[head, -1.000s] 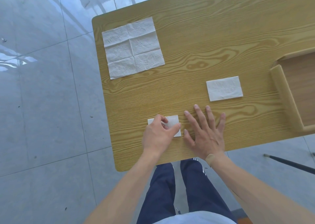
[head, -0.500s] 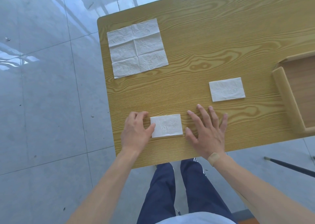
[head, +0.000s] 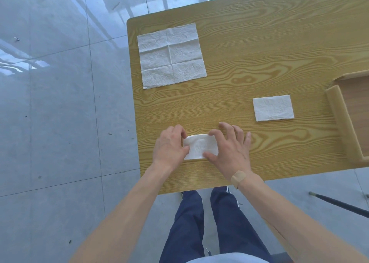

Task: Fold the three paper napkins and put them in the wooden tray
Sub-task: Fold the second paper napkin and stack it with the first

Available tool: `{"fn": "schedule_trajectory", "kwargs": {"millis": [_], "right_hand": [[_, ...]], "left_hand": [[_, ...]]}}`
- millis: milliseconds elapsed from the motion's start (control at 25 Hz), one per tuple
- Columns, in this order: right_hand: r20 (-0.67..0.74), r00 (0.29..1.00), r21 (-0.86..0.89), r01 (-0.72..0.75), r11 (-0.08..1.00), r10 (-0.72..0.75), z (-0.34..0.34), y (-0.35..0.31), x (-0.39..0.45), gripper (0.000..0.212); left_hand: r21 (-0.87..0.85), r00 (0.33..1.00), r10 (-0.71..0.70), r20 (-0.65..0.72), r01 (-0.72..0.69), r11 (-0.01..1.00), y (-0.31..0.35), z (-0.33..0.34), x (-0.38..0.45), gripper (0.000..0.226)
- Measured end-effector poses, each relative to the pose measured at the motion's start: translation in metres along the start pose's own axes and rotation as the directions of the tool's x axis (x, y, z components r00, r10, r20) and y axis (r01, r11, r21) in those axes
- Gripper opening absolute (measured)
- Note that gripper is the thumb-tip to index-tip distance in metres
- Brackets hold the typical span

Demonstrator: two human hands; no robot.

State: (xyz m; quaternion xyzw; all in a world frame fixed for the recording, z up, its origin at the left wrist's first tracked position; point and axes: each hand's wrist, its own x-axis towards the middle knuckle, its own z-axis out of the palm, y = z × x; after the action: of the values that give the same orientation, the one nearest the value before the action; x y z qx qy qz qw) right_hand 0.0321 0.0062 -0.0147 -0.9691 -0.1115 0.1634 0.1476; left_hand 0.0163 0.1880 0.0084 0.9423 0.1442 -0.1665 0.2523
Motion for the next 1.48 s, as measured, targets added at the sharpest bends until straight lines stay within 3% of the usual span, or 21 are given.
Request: {"fn": "schedule_trajectory", "kwargs": {"millis": [240,360,440,560,680,840,1120,1480], "right_hand": [[0.095,0.995,-0.010,0.011,1.000,-0.010,-0.009,-0.004,0.006,0.074],[0.092,0.996,0.037,-0.012,0.999,0.008,-0.016,-0.006,0.004,0.046],[0.077,0.996,0.207,-0.064,0.976,0.050,-0.024,-0.008,0.001,0.022],[0.165,0.978,0.518,-0.195,0.833,0.126,-0.044,-0.015,-0.008,0.008],[0.172,0.976,0.657,-0.213,0.724,0.132,-0.064,-0.020,-0.024,0.008],[0.154,0.973,0.775,-0.228,0.589,0.173,-0.090,-0.018,-0.039,0.004],[0.203,0.922,0.857,-0.330,0.395,0.331,-0.118,0.019,-0.040,0.009],[0.257,0.919,0.841,-0.365,0.399,0.298,-0.140,0.097,0.001,0.010]], "left_hand": [[-0.121,0.995,0.101,-0.017,-0.102,0.987,-0.007,0.001,-0.005,0.023],[-0.229,0.993,0.121,0.000,-0.118,0.966,-0.009,-0.006,-0.011,0.023],[-0.322,0.993,0.113,0.023,-0.100,0.941,-0.010,-0.013,-0.015,0.026],[-0.459,0.997,0.043,0.071,-0.006,0.888,-0.012,-0.027,-0.022,0.027],[-0.567,0.988,-0.004,0.153,0.091,0.819,-0.007,-0.039,-0.027,0.020],[-0.668,0.968,0.040,0.248,0.141,0.730,0.009,-0.051,-0.033,0.015],[-0.766,0.954,0.032,0.298,0.220,0.604,0.057,-0.042,-0.029,0.013],[-0.719,0.973,-0.079,0.217,0.213,0.661,0.130,-0.009,0.002,0.007]]}}
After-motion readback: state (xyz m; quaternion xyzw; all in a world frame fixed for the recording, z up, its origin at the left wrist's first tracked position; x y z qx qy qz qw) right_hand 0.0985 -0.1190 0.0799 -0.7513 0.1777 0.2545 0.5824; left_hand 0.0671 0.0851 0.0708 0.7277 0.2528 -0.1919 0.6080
